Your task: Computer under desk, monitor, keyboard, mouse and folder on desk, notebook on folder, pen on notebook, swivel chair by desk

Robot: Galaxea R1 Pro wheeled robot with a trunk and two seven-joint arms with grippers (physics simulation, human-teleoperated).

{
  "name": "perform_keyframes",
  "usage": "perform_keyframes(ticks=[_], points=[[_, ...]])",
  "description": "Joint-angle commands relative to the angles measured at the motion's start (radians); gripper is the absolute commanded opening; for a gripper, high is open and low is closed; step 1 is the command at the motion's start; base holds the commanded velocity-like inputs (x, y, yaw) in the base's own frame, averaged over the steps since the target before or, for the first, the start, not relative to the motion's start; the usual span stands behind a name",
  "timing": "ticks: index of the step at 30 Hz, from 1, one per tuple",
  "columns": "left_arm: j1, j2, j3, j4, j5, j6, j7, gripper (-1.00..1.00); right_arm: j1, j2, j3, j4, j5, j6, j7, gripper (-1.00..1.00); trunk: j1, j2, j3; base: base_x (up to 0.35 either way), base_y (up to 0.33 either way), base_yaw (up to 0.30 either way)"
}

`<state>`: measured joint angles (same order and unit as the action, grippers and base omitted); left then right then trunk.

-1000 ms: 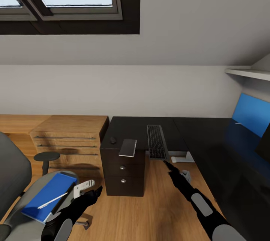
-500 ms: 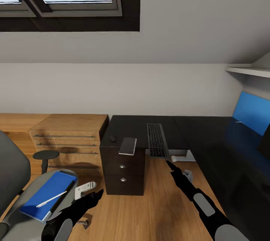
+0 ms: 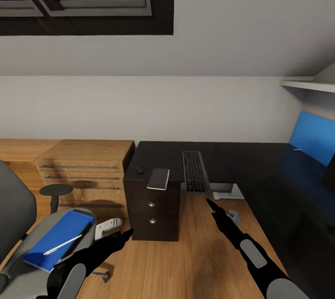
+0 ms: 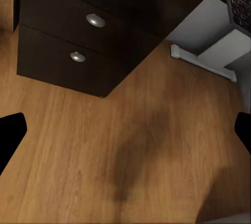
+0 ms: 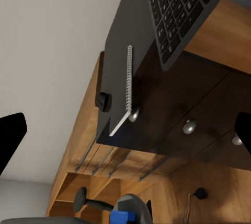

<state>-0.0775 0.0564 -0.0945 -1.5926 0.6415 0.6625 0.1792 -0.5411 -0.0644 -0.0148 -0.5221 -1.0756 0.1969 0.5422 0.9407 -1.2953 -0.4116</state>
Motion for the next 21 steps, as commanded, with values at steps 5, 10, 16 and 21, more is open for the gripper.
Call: perform_keyframes(ticks=[5,10,16,21], points=[[-0.001,-0.001,-0.001,-0.013,0.013,0.012,0.012,1.00,0.000,0.000,-0.002,-0.005,-0.010,0.010,0.002,1.00,0.019,-0.036,-0.017,0.000,0.000,0.000],[-0.001,-0.002,-0.002,-0.012,0.013,0.014,0.012,1.00,0.000,0.000,-0.001,-0.005,-0.009,0.010,0.002,1.00,0.038,-0.071,-0.033,0.000,0.000,0.000],[-0.001,-0.003,-0.002,-0.005,0.016,0.014,0.013,1.00,0.000,0.000,-0.002,-0.004,-0.010,0.010,0.002,1.00,0.061,-0.113,-0.051,0.000,0.000,0.000],[-0.001,-0.003,-0.002,-0.002,0.016,0.014,0.013,1.00,0.000,-0.001,-0.002,-0.004,-0.012,0.010,0.032,1.00,0.081,-0.148,-0.067,0.000,0.000,0.000]])
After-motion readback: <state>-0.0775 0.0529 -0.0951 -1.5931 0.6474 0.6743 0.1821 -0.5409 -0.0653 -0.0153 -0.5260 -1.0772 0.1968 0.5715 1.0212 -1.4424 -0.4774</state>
